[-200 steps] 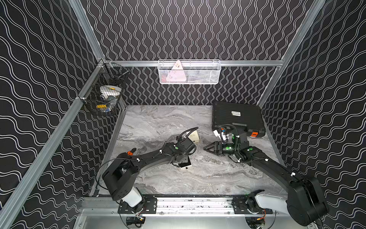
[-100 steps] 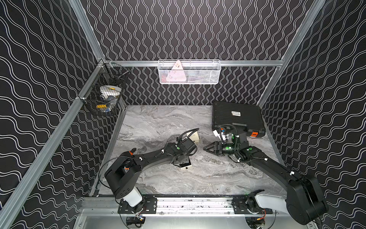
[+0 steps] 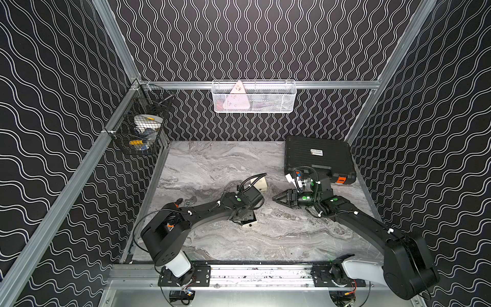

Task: Place the earrings into the drawer-style jewelry box
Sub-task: Insert the earring into the inner lining.

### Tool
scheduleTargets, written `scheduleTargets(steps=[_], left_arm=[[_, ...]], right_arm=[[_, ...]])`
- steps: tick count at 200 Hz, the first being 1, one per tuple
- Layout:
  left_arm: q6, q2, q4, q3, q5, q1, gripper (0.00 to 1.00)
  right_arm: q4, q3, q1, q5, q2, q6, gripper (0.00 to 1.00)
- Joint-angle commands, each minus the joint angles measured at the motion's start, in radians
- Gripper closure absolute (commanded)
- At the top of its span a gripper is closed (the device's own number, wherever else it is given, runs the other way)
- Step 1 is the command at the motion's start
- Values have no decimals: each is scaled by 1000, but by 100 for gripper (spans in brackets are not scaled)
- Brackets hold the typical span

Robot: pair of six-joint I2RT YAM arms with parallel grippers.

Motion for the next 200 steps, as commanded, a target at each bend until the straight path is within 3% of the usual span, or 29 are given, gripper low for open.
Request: scheduleTargets(steps=[1,200], left_arm=[[-10,6,16,0,-7,-1,100],[2,47,56,-9,-5,-1,100]], right_arm=[[17,1,-1,-15,0,3,44],[28,-1,-4,-30,9,13,44]])
